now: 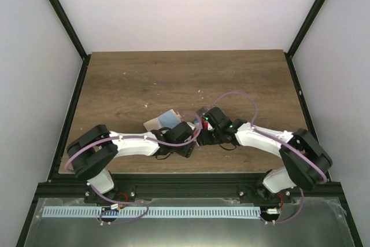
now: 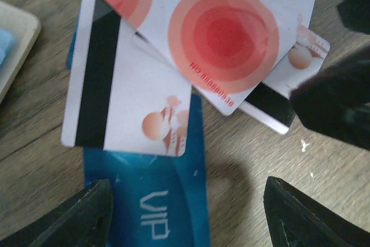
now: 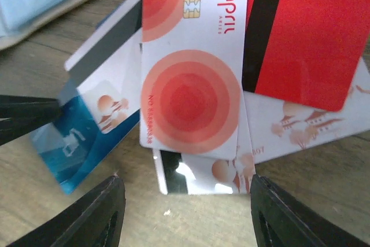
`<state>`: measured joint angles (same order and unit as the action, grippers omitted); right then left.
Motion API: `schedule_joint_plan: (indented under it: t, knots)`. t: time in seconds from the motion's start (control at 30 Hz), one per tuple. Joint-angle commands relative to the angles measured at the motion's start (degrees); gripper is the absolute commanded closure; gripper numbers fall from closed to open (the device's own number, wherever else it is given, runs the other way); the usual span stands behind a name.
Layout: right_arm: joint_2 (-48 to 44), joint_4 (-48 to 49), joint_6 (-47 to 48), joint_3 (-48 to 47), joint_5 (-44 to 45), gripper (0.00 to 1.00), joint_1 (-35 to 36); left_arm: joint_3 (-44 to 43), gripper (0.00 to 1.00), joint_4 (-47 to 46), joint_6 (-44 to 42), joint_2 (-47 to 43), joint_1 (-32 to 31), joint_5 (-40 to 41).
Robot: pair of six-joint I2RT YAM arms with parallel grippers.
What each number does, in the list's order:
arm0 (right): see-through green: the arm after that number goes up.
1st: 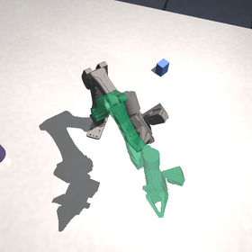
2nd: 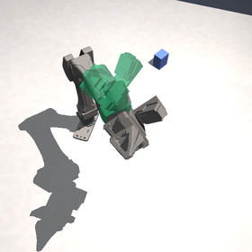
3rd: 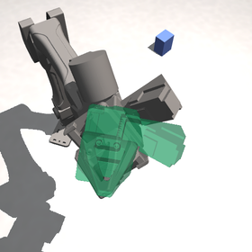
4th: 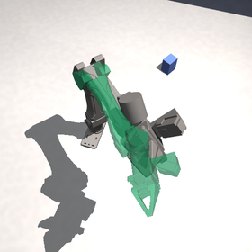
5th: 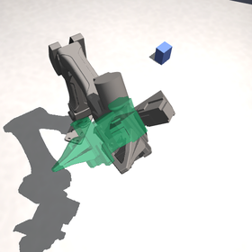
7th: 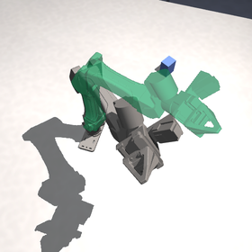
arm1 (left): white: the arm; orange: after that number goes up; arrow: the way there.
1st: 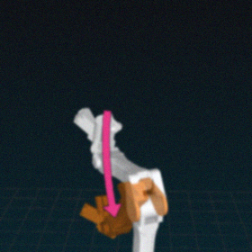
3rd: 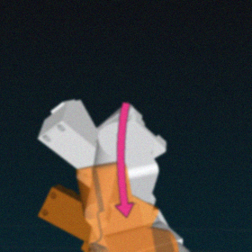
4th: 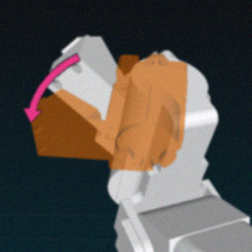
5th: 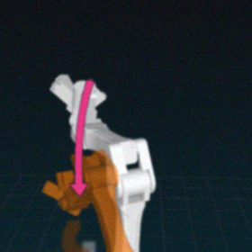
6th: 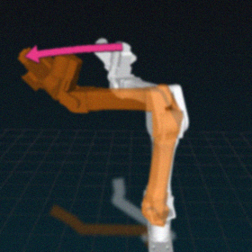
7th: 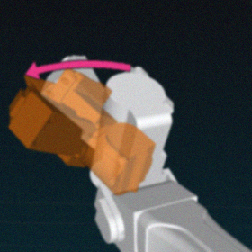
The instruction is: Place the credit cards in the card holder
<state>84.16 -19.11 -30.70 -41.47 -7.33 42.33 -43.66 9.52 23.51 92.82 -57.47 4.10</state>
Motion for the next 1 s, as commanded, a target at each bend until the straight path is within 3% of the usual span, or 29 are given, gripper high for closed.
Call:
schedule_joint_plan:
  t: [0.0,0.23,0.47,0.7,0.97]
  knots:
    - [-6.19,-2.59,-3.94,0.53,0.03,0.38,0.48,-2.58,0.27,4.68,-2.29,4.7,-2.58,6.22]
    - [-13.9,-6.0,-8.2,2.22,3.21,0.35,0.47,-3.89,0.41,7.72,-1.18,8.08,-5.61,10.12]
    - [-18.2,-7.69,-8.63,3.08,2.21,0.34,0.46,-1.11,0.52,6.53,1.14,7.13,-7.94,4.95]
    - [-20.12,-6.58,-9.2,4.05,0.66,0.34,0.48,-2.56,0.19,11.72,2.38,-1.9,-7.22,10.79]
    - [-22.54,-7.83,-9.13,4.42,0.89,0.35,0.5,-3.37,0.14,9.54,-3.2,0.43,-2.18,7.14]
